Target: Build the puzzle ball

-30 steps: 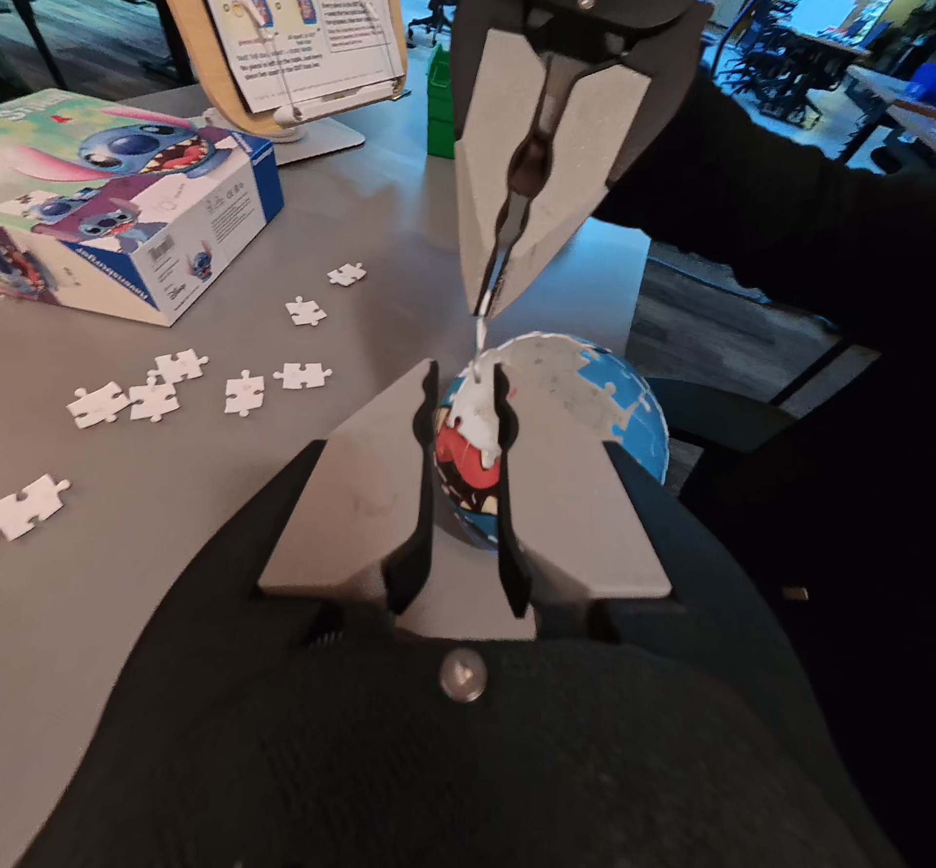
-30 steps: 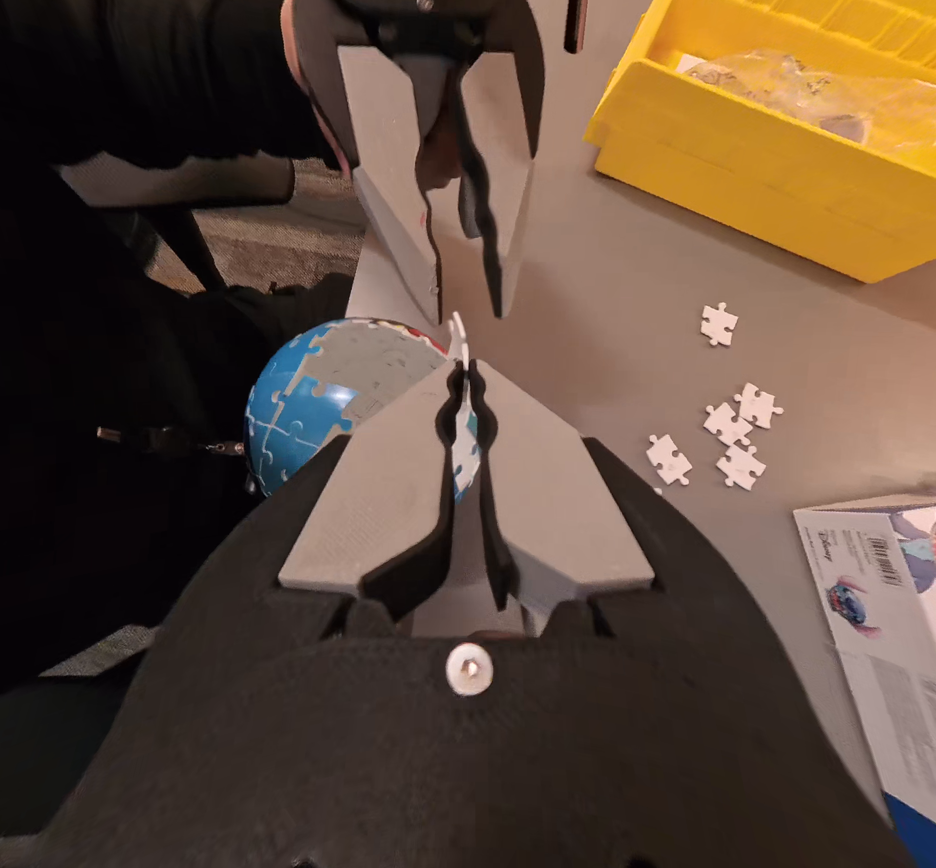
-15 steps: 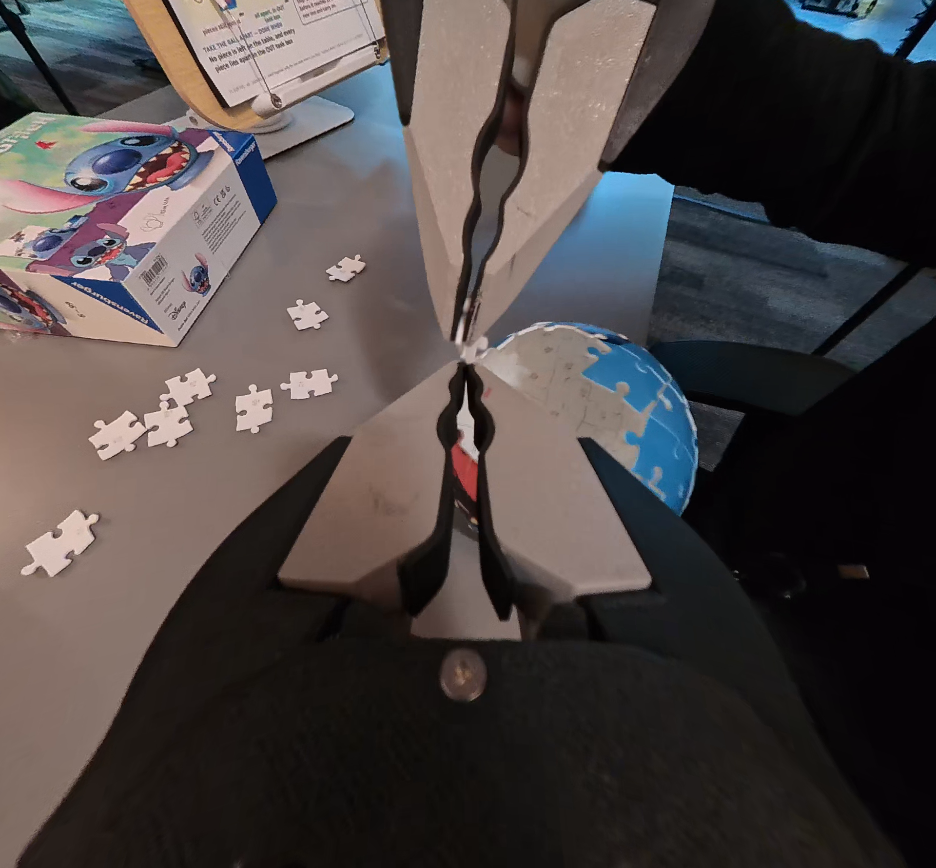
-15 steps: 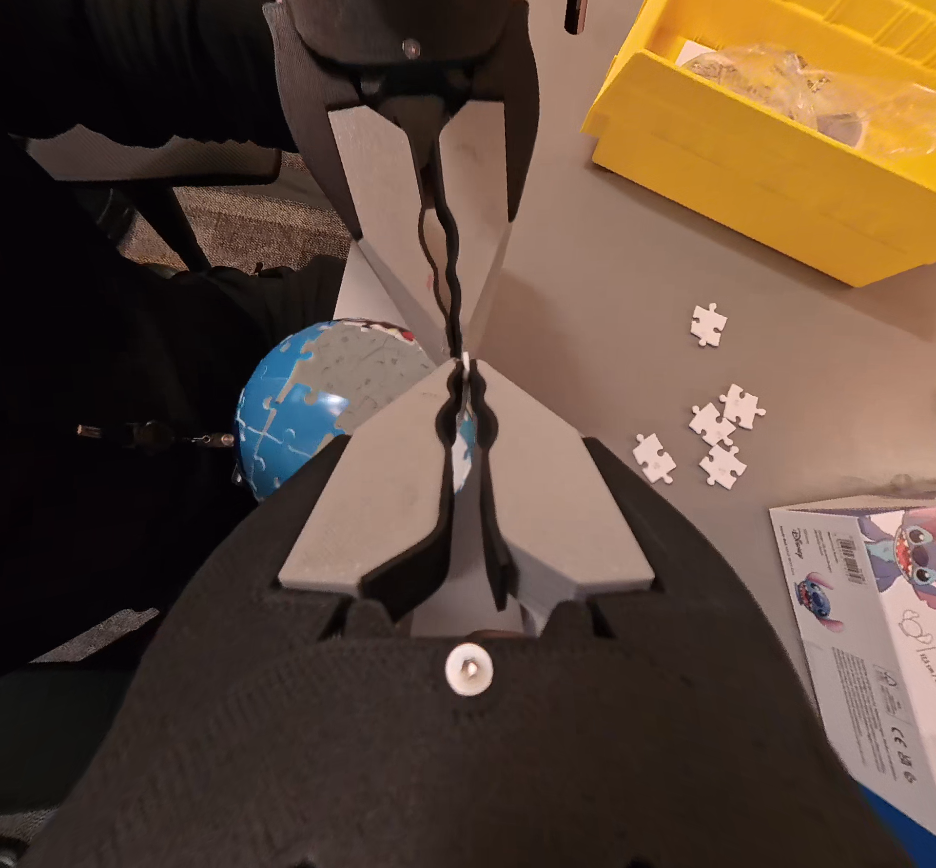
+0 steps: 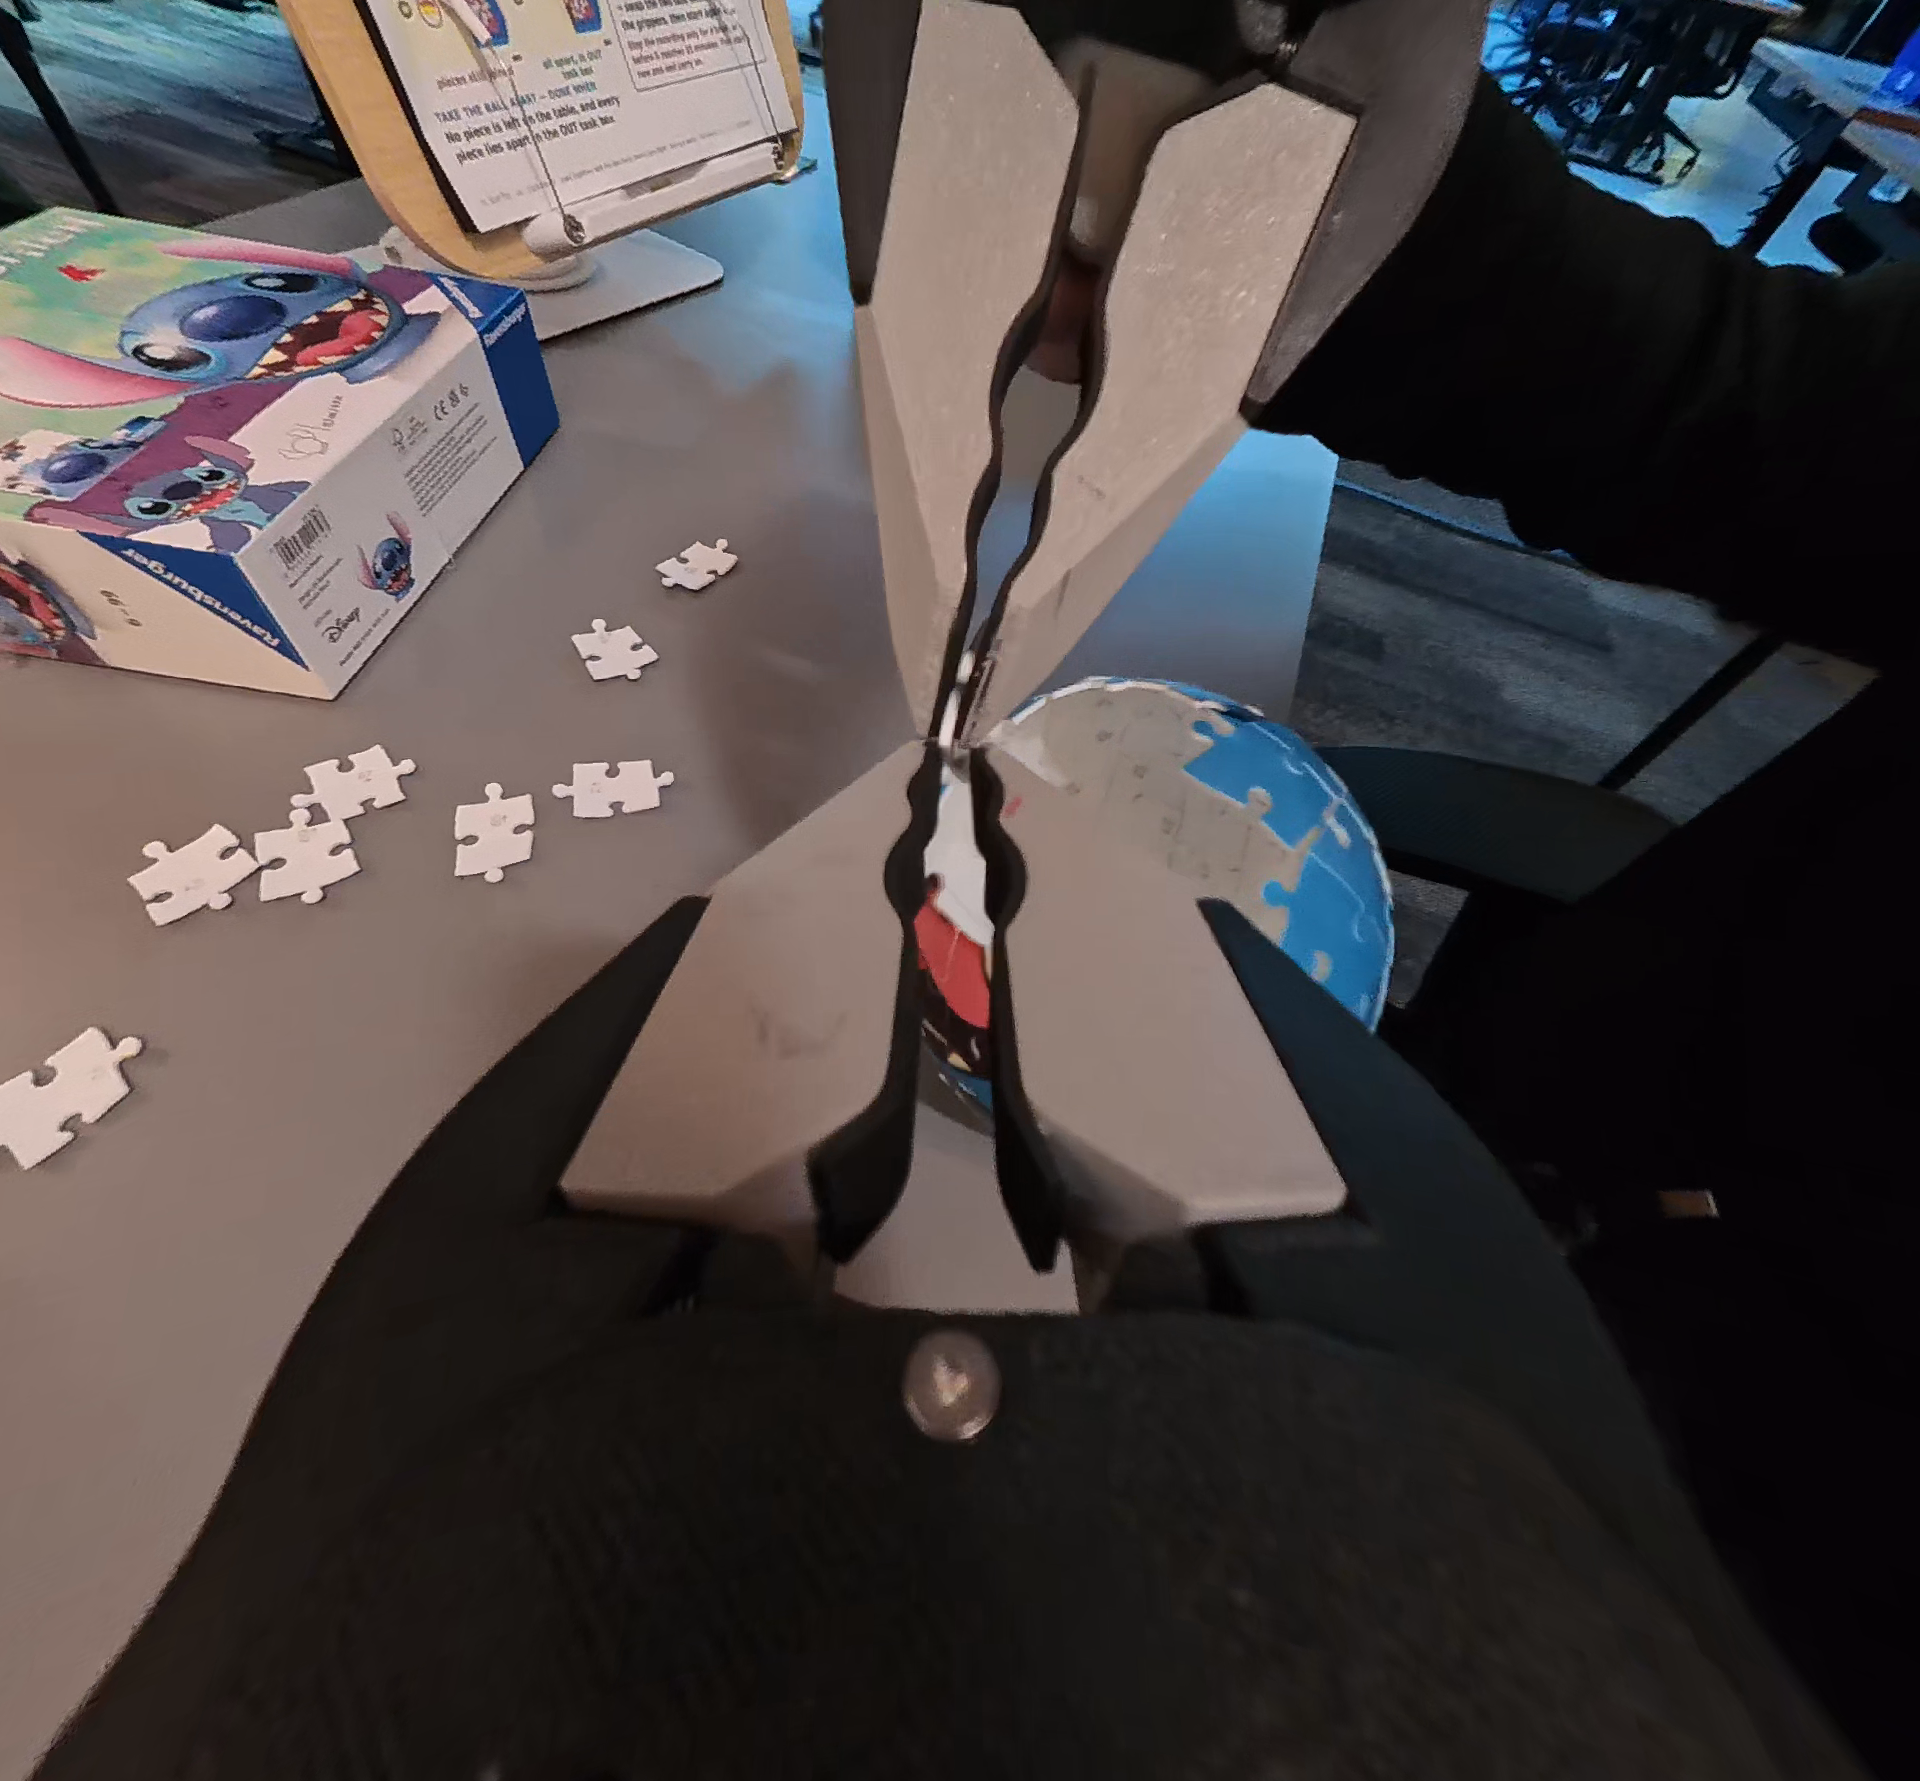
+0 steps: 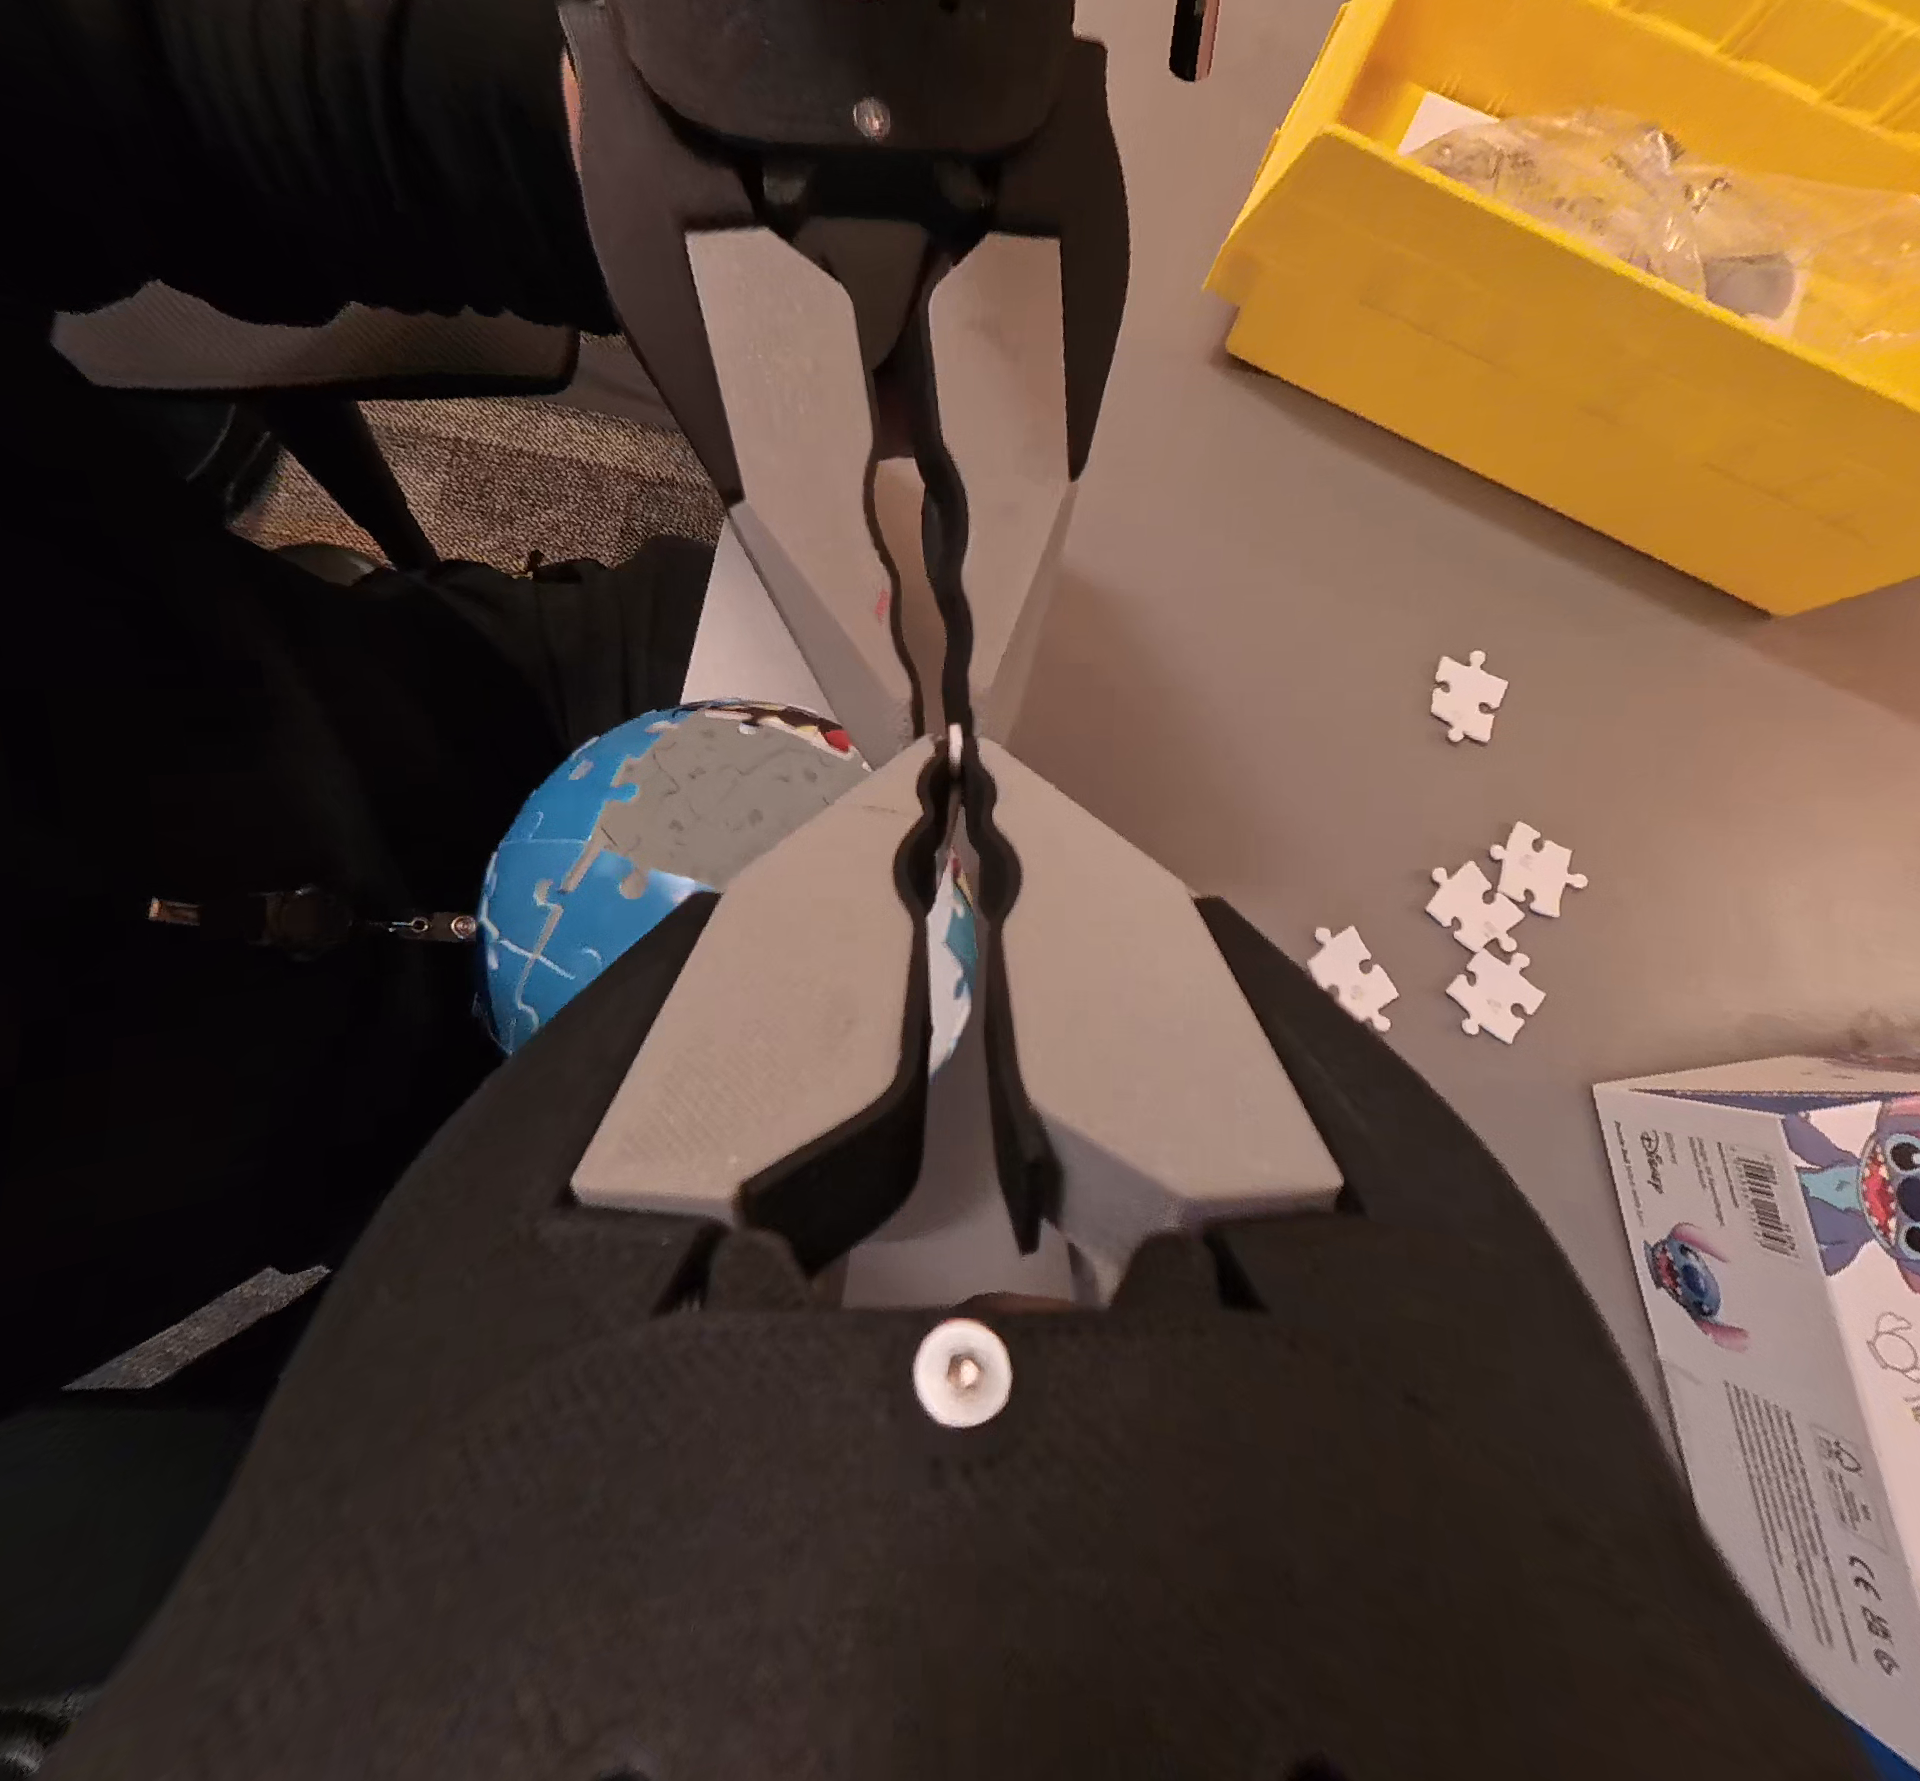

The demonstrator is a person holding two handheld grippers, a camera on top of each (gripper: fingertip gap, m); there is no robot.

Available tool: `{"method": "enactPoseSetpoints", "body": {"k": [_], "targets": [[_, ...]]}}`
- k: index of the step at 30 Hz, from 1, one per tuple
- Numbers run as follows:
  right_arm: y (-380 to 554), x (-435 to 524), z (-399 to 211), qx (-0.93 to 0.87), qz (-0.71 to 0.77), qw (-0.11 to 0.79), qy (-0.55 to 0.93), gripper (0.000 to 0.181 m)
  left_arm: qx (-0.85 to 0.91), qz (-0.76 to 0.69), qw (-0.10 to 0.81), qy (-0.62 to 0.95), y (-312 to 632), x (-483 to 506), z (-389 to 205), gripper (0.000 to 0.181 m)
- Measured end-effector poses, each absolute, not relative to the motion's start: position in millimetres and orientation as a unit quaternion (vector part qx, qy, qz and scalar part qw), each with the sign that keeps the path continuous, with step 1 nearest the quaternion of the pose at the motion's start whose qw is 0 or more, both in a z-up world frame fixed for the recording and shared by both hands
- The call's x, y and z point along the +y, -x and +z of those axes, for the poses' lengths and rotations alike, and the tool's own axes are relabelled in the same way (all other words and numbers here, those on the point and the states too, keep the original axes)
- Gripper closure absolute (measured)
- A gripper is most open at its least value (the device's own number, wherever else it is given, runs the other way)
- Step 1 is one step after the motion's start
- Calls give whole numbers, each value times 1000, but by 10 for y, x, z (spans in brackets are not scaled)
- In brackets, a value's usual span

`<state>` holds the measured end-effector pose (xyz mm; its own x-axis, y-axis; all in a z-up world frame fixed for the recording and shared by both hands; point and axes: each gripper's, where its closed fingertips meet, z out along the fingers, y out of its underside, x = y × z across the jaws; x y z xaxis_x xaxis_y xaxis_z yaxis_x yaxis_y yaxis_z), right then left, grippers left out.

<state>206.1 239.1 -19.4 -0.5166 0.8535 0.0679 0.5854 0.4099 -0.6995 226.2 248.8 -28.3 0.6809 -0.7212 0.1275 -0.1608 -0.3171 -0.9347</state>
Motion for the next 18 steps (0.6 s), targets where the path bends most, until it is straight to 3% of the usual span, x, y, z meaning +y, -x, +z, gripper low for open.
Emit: {"method": "enactPoseSetpoints", "body": {"k": [18], "targets": [[-2232,2662,-299,-785,294,260,479,181,273,-245,505,781,-2120,2516,-362,166]]}}
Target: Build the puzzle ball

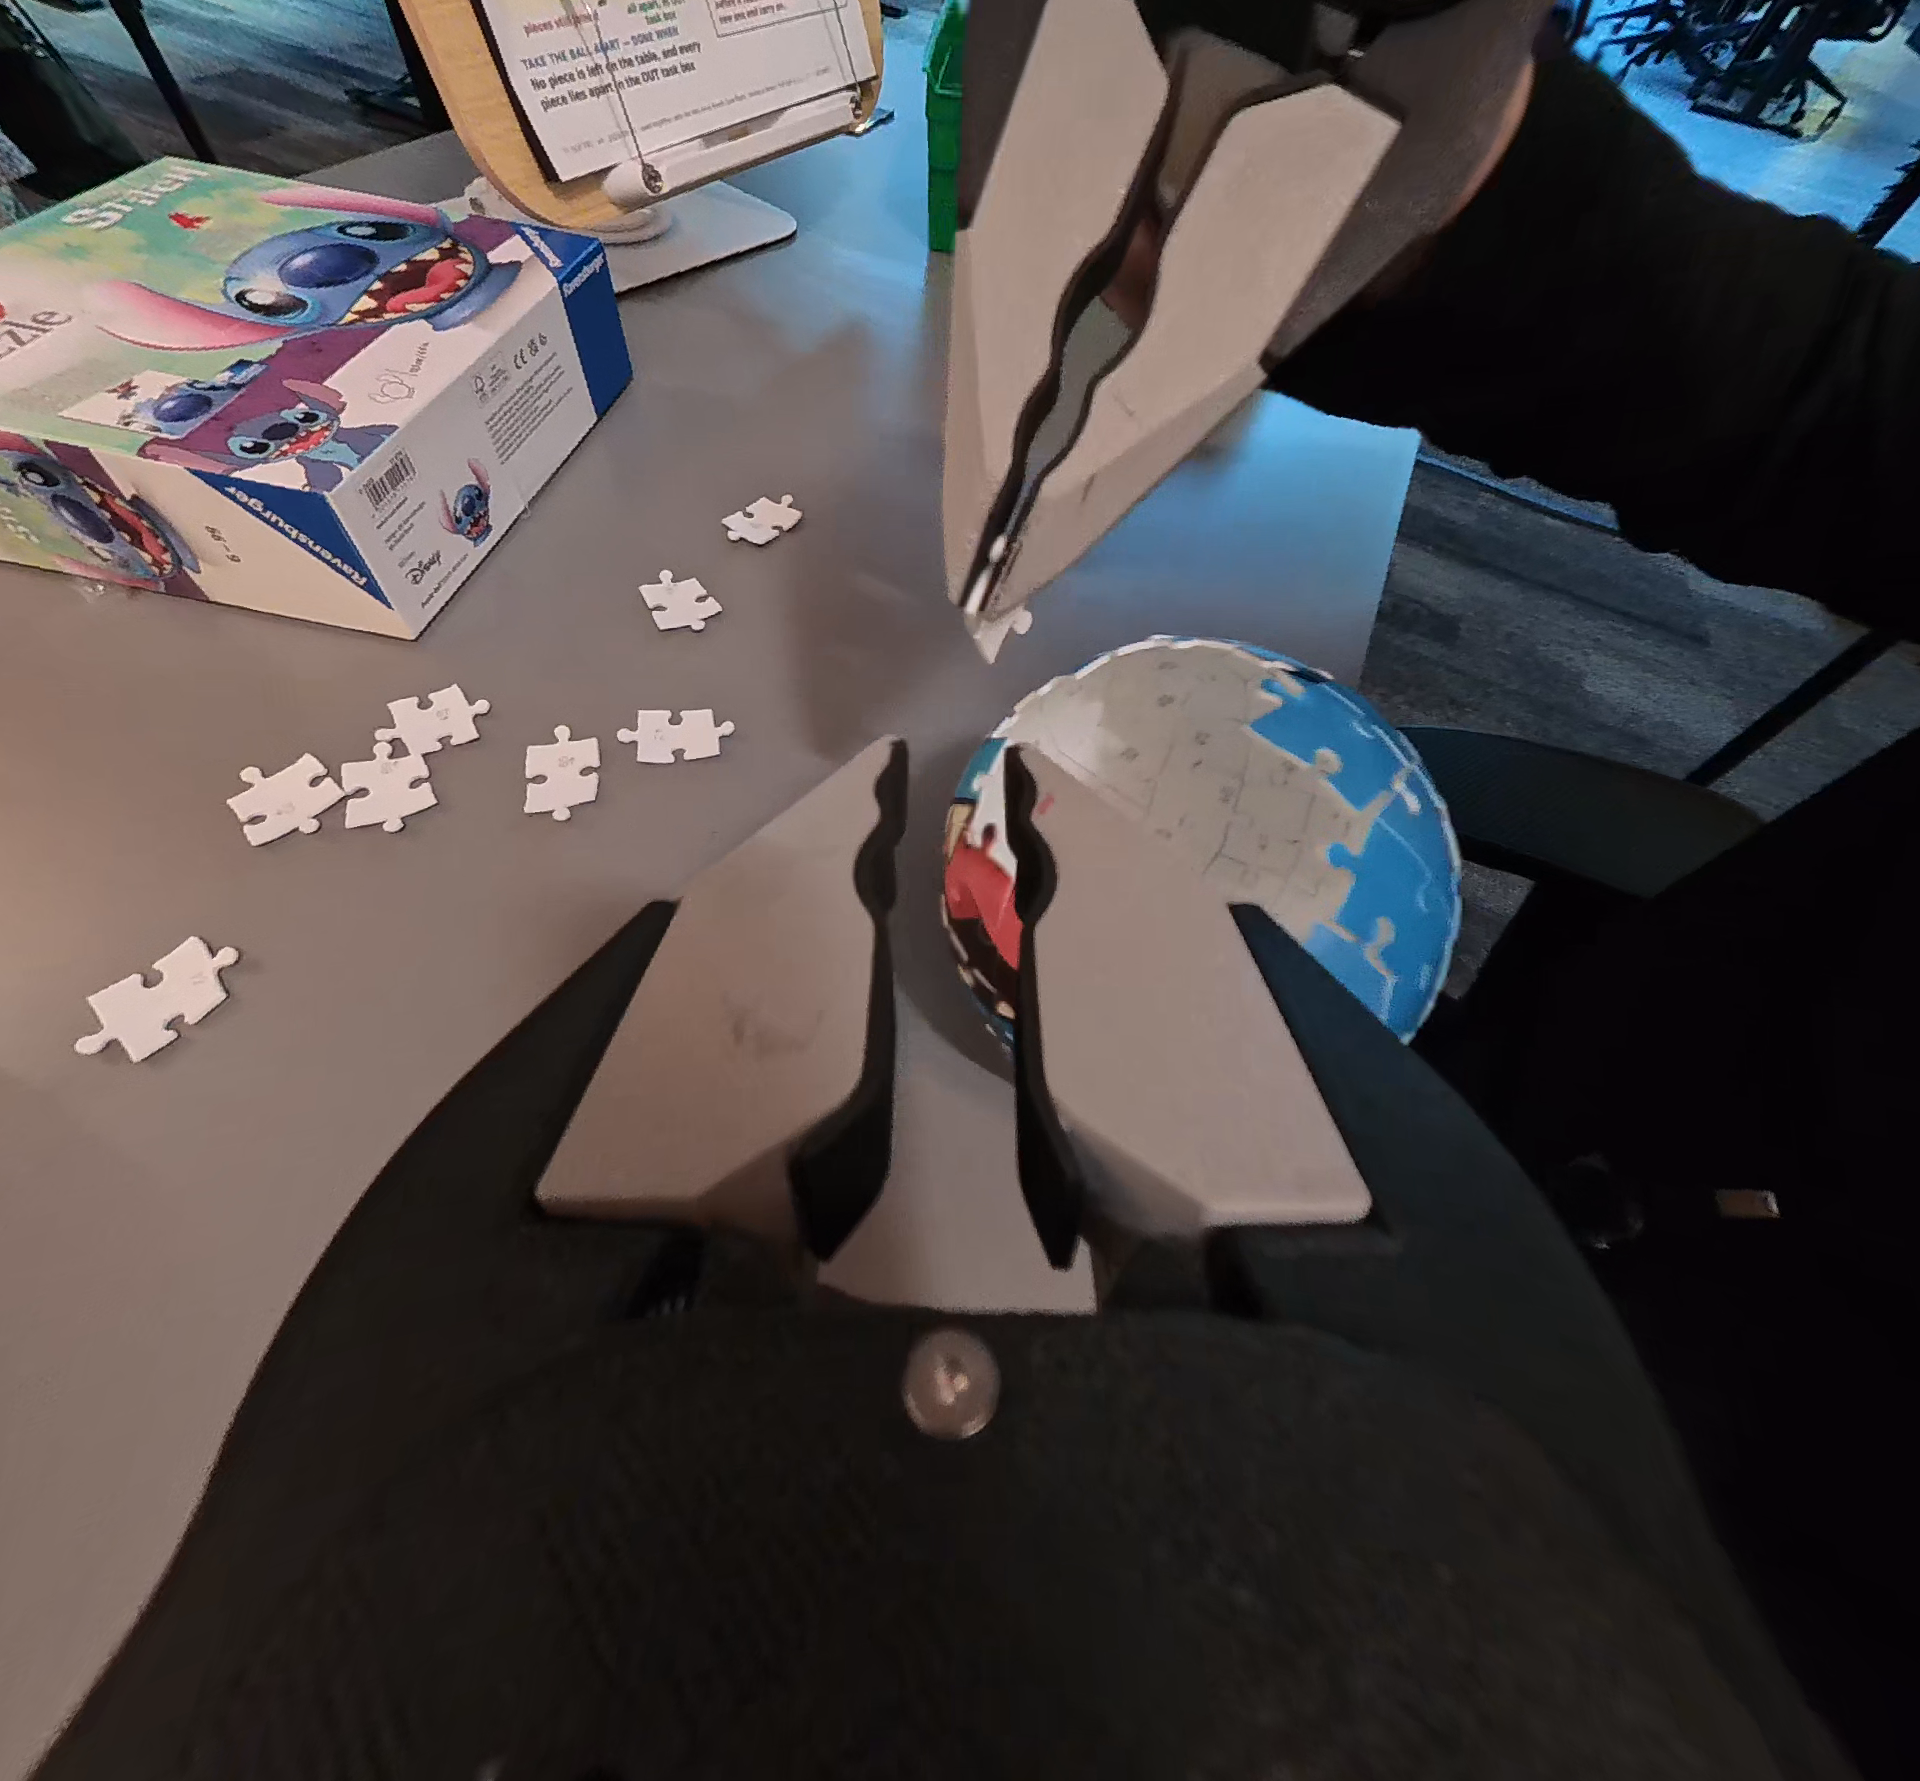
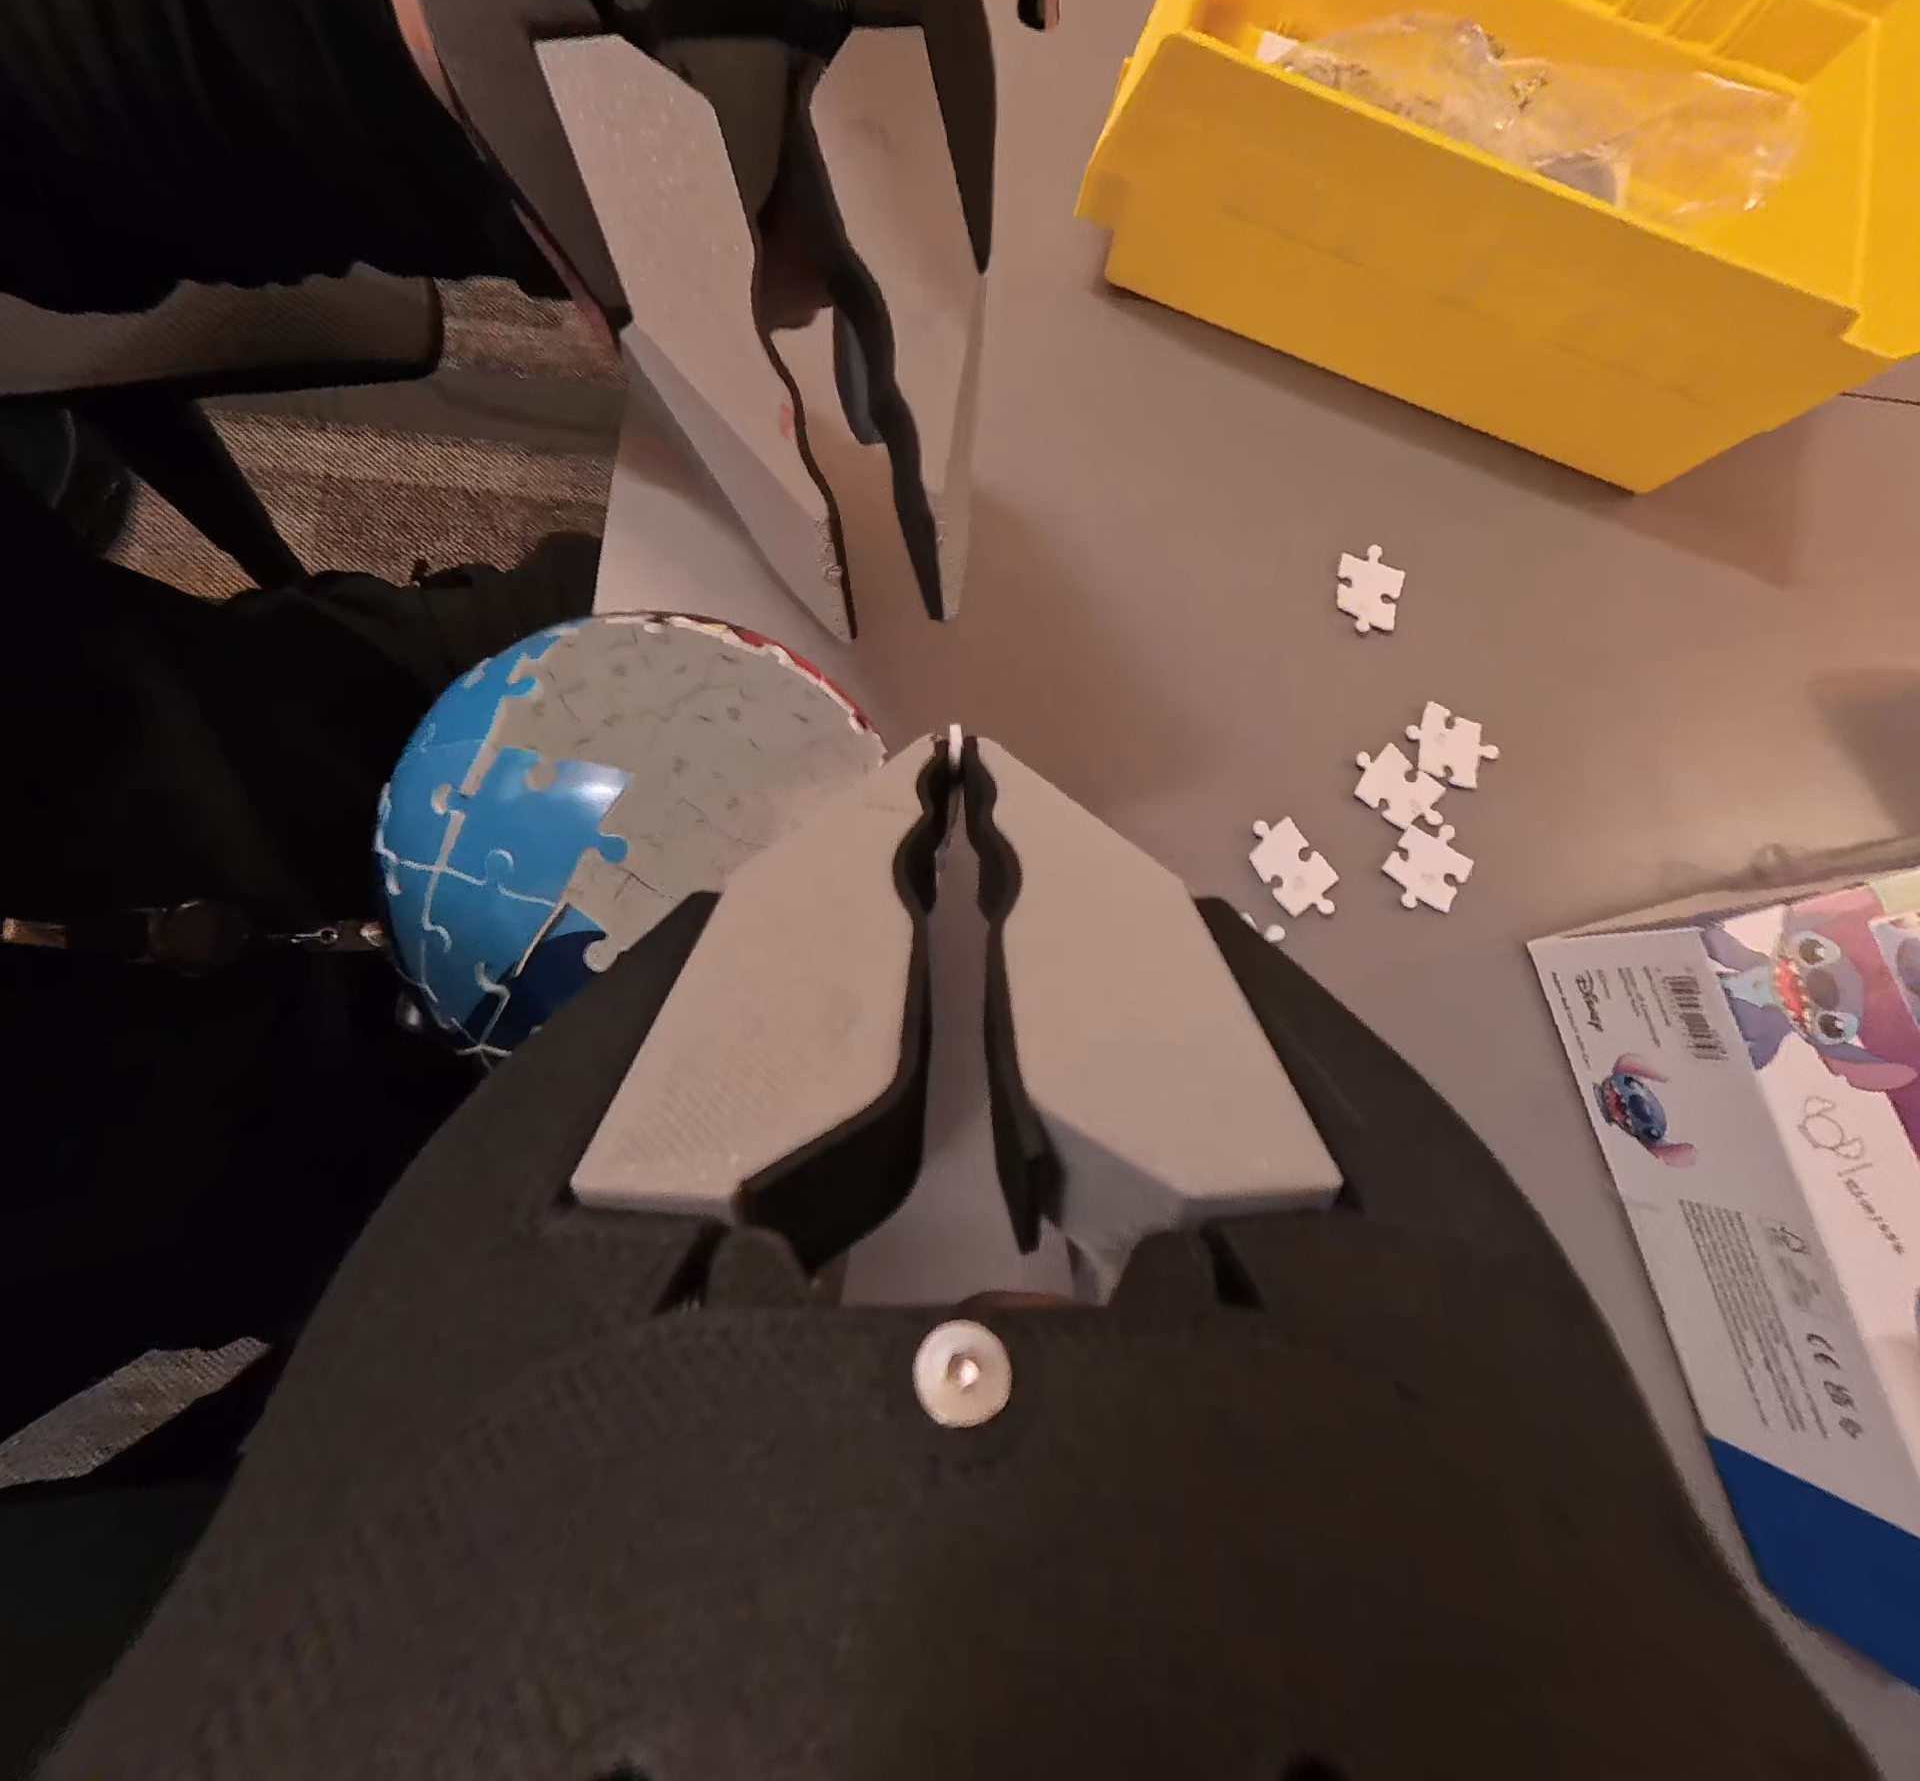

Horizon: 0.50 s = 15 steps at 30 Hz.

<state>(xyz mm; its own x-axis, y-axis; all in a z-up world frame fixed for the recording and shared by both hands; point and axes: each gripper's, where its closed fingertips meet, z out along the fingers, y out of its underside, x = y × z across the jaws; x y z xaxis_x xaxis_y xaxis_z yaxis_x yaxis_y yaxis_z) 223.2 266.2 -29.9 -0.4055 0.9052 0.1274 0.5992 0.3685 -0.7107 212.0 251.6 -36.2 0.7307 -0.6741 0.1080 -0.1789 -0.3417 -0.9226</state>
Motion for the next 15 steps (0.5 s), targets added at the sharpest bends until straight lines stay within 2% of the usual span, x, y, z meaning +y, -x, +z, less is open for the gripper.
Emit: {"method": "enactPoseSetpoints", "body": {"k": [7,15], "targets": [[-2253,2622,-312,-798,259,276,470,181,254,-251,512,782,-2010,2508,-342,161],[-2198,2688,-266,-749,331,250,517,181,228,-273,513,781,-1908,2409,-372,159]]}}
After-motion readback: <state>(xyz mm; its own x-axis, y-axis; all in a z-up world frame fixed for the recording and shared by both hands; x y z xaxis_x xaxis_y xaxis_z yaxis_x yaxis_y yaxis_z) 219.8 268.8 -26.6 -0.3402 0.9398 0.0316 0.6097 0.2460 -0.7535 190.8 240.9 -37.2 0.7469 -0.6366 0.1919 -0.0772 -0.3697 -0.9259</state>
